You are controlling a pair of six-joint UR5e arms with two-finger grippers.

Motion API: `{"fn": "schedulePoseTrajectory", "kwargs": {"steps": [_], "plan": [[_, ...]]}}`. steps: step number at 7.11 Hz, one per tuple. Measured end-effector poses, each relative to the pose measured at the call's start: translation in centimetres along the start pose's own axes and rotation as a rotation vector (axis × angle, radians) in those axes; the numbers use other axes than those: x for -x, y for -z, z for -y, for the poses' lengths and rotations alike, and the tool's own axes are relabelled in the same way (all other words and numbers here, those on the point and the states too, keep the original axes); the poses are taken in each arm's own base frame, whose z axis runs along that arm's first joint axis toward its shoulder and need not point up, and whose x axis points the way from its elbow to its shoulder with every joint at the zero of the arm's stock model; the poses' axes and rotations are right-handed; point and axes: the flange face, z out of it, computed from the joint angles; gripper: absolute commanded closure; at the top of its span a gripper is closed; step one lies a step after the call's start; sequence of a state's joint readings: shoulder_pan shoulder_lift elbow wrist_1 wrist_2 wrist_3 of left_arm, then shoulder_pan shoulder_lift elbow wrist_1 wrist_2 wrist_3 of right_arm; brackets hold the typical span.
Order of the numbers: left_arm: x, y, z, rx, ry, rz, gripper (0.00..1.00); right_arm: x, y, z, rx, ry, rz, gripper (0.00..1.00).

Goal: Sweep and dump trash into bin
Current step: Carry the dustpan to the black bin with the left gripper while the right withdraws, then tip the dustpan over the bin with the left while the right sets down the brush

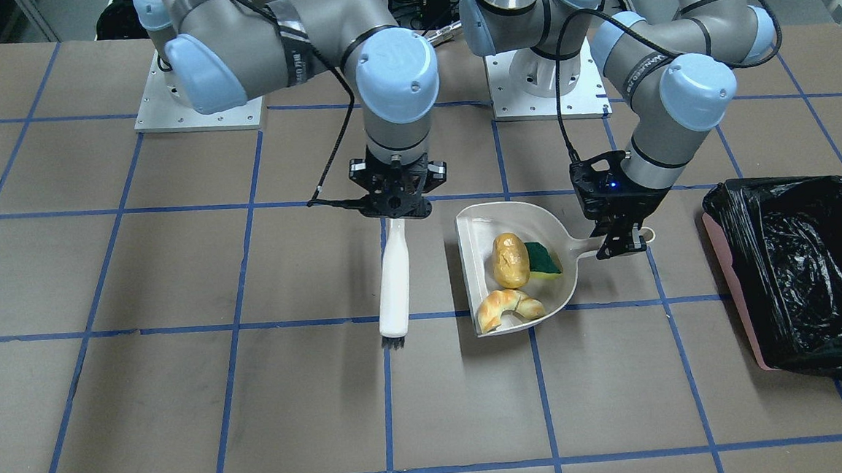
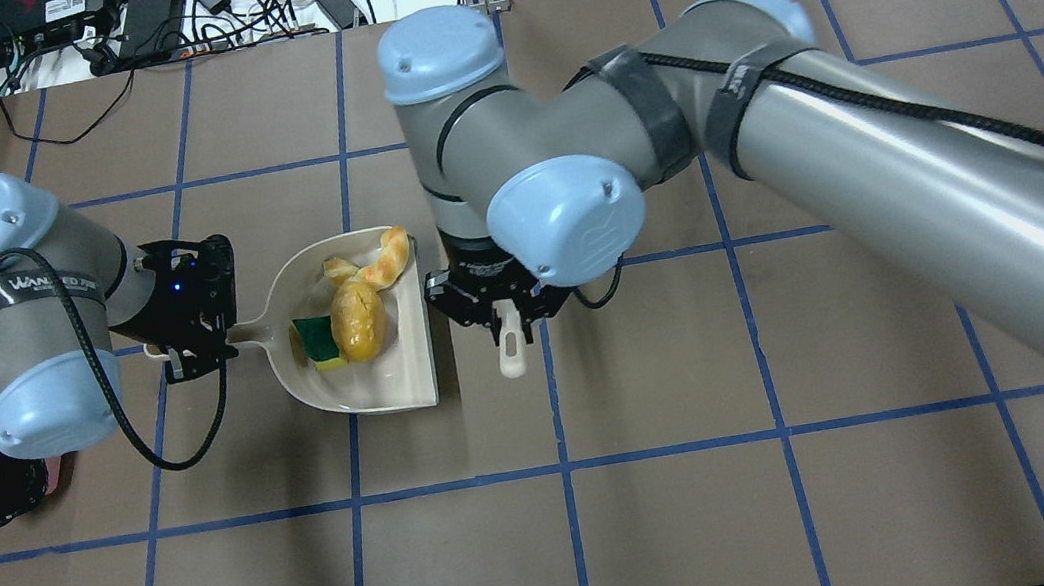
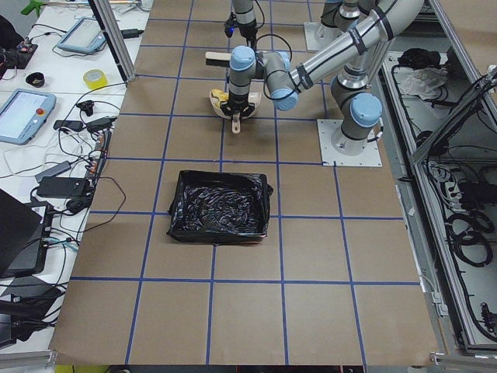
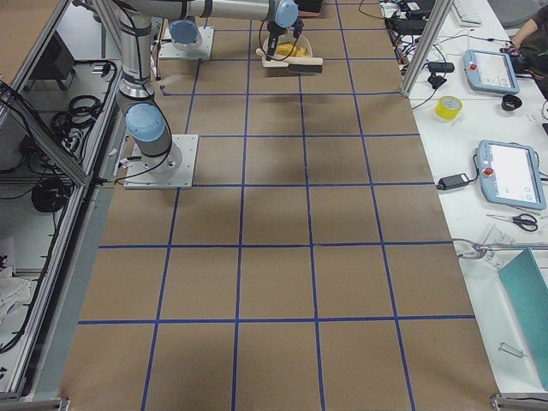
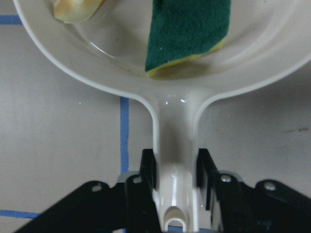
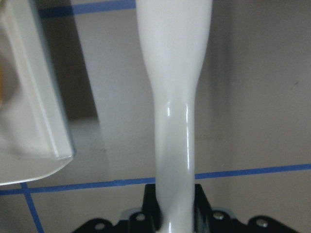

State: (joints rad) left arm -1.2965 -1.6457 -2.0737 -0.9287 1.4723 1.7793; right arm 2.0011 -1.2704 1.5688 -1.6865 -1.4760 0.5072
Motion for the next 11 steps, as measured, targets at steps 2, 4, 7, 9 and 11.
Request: {"fn": "schedulePoseTrajectory", "kwargs": {"steps": [2, 4, 7, 9, 11], "plan": [[4.1, 6.1, -5.2, -0.092, 0.039, -0.041, 1.00, -9.2, 3.5, 4.9, -0.046, 0.016, 0.013, 1.00], [5.8, 11.3, -11.8, -0.131, 0.013, -0.060, 1.00, -19.7, 5.1, 9.7, -0.063, 0.051, 0.016, 1.00], [1.6, 15.3, -27.1, -0.082, -0.006, -0.050, 1.00, -30.3, 4.5, 14.2, -0.091, 0.081, -0.013, 1.00], [-2.0, 18.1, -36.0, 0.002, 0.014, -0.053, 1.00, -32.9, 1.3, 17.4, -0.091, 0.089, -0.036, 1.00], [-2.8, 19.7, -40.6, 0.106, 0.043, -0.075, 1.00, -37.3, -1.7, 18.5, -0.045, 0.081, -0.020, 1.00]]}}
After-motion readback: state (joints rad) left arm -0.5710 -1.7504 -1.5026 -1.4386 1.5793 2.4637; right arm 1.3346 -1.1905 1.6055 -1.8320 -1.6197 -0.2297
